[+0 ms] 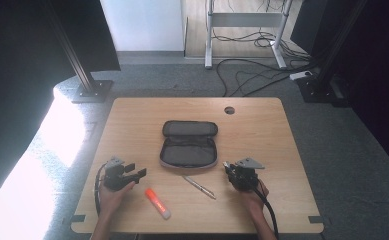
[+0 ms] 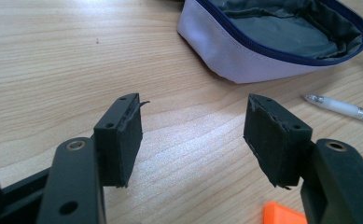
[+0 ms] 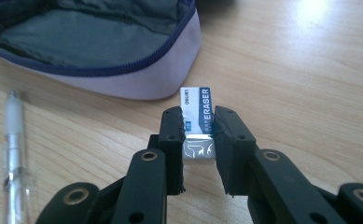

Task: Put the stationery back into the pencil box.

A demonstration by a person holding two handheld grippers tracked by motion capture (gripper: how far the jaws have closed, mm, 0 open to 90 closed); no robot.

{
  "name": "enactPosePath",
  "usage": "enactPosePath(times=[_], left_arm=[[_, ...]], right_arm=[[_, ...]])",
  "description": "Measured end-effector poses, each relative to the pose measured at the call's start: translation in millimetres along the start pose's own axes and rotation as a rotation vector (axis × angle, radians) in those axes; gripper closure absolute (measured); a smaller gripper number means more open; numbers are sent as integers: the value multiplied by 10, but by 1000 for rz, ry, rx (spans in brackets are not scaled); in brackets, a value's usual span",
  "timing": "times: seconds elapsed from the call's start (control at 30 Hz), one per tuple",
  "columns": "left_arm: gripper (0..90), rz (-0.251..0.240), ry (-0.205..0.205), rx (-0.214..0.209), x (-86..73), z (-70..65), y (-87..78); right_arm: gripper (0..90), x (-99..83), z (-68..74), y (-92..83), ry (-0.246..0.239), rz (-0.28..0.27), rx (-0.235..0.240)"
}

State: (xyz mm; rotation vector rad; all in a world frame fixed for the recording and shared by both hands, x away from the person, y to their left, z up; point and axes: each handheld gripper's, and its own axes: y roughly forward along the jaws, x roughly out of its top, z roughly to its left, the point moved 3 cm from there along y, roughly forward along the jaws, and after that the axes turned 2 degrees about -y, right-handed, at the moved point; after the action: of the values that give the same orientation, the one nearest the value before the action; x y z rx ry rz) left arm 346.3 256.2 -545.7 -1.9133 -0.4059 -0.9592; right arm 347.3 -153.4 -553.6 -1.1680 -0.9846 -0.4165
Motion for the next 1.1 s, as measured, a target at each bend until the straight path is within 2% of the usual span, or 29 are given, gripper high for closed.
enactPosePath(times=[0.23,0.47,0.7,0.9,1.0,1.1], left_arm=[[369,2,-9,3,-2,11,6],[368,5,-11,4,-4,1,14],[368,13,-11,8,-13,3,29],[369,13,-20,-17,-3,-11,56],[371,11,-30,-13,6,-18,57],[371,29,-17,-3,-1,-38,87]], right_arm=[[729,73,-31,-117,17,-52,13],[729,82,-42,-136,18,-59,13],[729,157,-14,-220,22,-101,36],[729,251,25,-289,9,-130,49],[729,284,44,-296,-3,-136,44],[729,297,51,-289,-9,-132,42]])
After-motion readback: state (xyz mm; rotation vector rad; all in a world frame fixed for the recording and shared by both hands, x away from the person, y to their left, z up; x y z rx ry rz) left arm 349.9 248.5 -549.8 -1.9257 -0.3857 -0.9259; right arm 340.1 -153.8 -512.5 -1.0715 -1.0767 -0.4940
